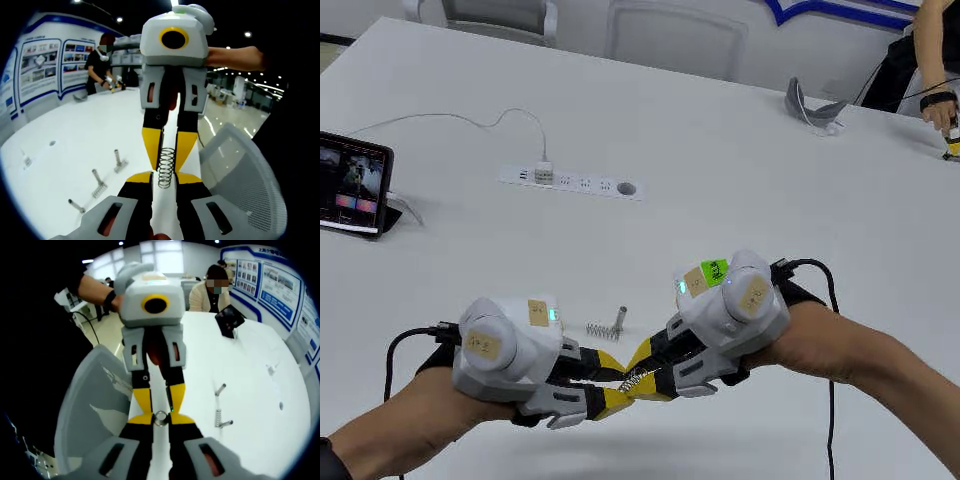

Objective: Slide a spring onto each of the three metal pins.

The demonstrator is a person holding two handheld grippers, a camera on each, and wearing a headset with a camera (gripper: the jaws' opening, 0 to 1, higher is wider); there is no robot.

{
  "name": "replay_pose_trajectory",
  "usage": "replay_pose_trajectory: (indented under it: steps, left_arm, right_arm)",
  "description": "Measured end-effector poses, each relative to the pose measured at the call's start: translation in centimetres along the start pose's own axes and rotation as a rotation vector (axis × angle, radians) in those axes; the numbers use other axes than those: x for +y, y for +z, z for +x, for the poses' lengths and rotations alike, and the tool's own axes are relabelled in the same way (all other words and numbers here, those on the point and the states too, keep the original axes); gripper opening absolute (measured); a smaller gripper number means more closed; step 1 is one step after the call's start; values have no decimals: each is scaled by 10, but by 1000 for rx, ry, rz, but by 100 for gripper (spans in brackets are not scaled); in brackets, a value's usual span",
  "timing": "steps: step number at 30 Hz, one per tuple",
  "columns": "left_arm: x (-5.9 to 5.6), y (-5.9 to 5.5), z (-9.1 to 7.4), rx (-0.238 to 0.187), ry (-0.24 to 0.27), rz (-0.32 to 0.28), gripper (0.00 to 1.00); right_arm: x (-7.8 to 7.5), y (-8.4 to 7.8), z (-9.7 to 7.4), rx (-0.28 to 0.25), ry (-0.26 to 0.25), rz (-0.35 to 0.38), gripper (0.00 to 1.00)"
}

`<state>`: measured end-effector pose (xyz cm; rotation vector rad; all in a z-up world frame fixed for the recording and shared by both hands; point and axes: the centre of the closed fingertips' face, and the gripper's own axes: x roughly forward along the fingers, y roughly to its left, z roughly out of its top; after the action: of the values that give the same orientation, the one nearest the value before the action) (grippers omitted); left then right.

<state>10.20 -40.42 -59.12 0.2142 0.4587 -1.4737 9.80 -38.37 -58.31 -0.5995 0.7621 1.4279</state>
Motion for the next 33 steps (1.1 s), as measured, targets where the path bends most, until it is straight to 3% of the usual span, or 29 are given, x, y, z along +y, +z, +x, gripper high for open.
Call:
replay_pose_trajectory:
  steps: [15, 19, 28, 33]
  left_arm:
    - [28, -33, -36, 26, 160, -90, 28]
    - [33, -43, -43, 42, 199, -104, 31]
    - [44, -54, -60, 56, 271, -128, 36]
    - [52, -59, -73, 59, 317, -147, 41]
  right_arm:
    - [-9, 3, 3, -35, 4, 17, 12]
    - [-14, 1, 4, -24, 0, 16, 12]
    - [-25, -8, 9, 12, -18, 21, 12]
    - [-27, -12, 14, 35, -3, -7, 12]
